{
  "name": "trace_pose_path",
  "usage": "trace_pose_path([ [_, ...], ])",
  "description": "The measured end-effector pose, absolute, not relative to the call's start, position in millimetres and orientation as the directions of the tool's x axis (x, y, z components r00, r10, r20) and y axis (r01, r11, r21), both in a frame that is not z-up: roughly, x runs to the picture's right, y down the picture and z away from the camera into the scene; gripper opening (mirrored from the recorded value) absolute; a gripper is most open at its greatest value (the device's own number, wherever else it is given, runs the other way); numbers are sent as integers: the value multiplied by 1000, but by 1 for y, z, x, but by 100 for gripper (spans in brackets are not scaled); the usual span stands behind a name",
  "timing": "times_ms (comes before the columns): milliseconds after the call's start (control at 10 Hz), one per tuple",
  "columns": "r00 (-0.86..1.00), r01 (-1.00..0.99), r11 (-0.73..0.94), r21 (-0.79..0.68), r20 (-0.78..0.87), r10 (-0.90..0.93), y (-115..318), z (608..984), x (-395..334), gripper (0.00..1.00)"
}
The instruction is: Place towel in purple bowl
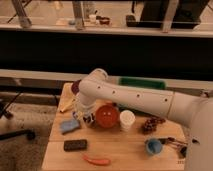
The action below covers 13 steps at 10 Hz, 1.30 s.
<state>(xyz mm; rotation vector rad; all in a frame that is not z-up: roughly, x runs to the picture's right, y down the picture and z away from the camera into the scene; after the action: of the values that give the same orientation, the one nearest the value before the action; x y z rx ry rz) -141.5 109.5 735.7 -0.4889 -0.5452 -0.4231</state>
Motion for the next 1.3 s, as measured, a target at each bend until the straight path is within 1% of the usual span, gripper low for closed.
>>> trace_pose_path([
  [200,771,507,800,-320,584,-255,103,742,-150,7],
  [1300,798,477,813,-334,551,-243,30,828,-179,7],
])
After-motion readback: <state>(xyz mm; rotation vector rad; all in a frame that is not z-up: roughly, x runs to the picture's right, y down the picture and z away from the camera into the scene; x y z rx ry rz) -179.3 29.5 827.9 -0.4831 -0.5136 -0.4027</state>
